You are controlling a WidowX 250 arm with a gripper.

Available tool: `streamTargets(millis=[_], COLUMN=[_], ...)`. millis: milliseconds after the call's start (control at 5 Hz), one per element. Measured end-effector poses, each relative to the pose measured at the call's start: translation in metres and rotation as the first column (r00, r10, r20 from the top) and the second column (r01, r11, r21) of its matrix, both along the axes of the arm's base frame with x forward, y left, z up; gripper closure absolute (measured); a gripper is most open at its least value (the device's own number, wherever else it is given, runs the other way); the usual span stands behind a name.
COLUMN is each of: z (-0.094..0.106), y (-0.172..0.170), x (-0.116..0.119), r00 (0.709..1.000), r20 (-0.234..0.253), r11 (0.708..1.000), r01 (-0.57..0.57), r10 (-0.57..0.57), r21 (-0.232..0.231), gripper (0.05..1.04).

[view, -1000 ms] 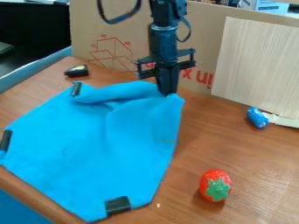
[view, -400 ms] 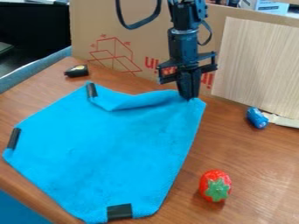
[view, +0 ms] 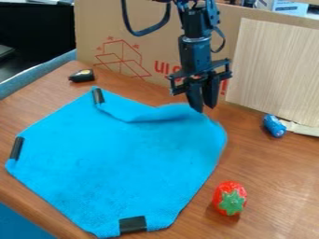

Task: Unfold the cloth from left to right

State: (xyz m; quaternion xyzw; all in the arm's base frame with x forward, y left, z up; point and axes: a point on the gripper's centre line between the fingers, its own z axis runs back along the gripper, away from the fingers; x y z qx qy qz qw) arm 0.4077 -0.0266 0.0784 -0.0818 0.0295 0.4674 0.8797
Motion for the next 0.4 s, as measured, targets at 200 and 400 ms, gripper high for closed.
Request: streamTargets(millis=[200,400], z=[0.014,0.043], y=[0.008,0.015], x=[-0.004,-0.012], r00=[0.999,0.996], r20=[0.035,0.086], r11=[0.999,0.997], r01=[-0.018,0.007], r10=[0.019,0.000], r21=[-0.036,-0.081], gripper=[0.334,0.093])
